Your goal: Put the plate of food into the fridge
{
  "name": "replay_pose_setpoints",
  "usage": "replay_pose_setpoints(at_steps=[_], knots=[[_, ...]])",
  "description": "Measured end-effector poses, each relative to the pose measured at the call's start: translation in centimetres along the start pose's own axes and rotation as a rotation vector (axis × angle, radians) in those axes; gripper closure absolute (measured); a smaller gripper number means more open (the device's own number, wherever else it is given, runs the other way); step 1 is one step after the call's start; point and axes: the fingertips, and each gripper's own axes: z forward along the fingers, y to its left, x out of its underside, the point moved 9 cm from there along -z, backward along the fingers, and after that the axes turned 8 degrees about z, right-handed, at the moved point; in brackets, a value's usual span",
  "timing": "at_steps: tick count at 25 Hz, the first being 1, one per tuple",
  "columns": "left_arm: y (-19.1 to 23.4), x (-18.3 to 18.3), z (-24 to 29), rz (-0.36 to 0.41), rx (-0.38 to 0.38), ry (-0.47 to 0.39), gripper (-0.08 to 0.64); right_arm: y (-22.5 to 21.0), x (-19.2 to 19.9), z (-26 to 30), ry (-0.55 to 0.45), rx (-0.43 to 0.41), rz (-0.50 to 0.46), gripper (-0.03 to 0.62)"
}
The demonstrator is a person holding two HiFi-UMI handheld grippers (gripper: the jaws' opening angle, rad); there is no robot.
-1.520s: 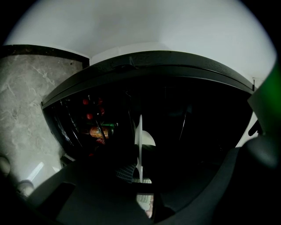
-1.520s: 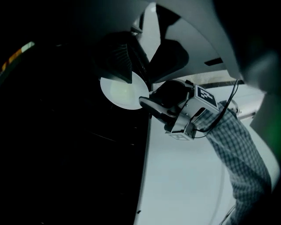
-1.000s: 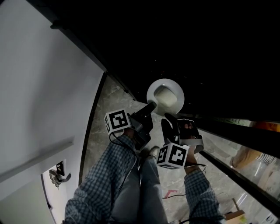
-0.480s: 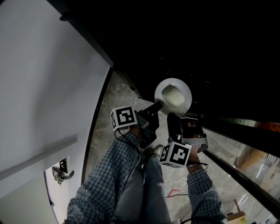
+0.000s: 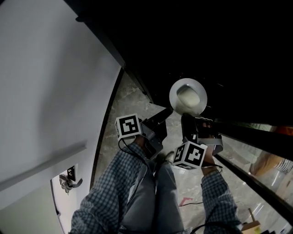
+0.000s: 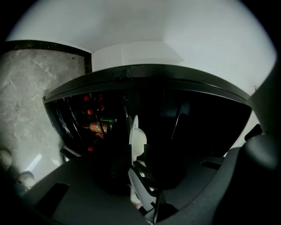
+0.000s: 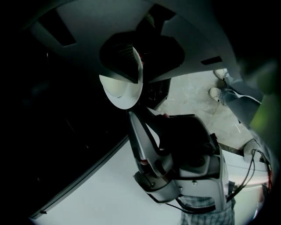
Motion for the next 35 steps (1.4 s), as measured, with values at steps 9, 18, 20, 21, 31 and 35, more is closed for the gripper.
replay_pose_setpoints(at_steps=[9,18,20,21,31,35], knots=[[0.9,1.9,-5.1,-0.041,-0.048,0.027,0.488,-1.2,-0.3,1.8,0.003,0.024,0.003,0.551],[0.8,3.4,-7.9,-0.072,-0.058,0.05,0.488,-2.9,-0.9,3.6,0.015,0.066,0.032,0.551],[0.8,3.5,-8.2,-0.076,-0.06,0.049,0.488,-3.1,-1.0,4.0,0.013,0.071,0.04,0.551],[0.8,3.5,-8.3,-0.076,-0.061,0.049,0.488,-3.2,-1.1,4.2,0.013,0.074,0.044,0.551],[0.7,4.1,-9.1,-0.085,-0.067,0.06,0.488,-3.2,-1.1,4.4,-0.028,0.025,0.157,0.494],[0.7,4.3,-9.1,-0.076,-0.068,0.078,0.488,-2.6,-1.4,3.8,-0.07,0.002,0.195,0.448]])
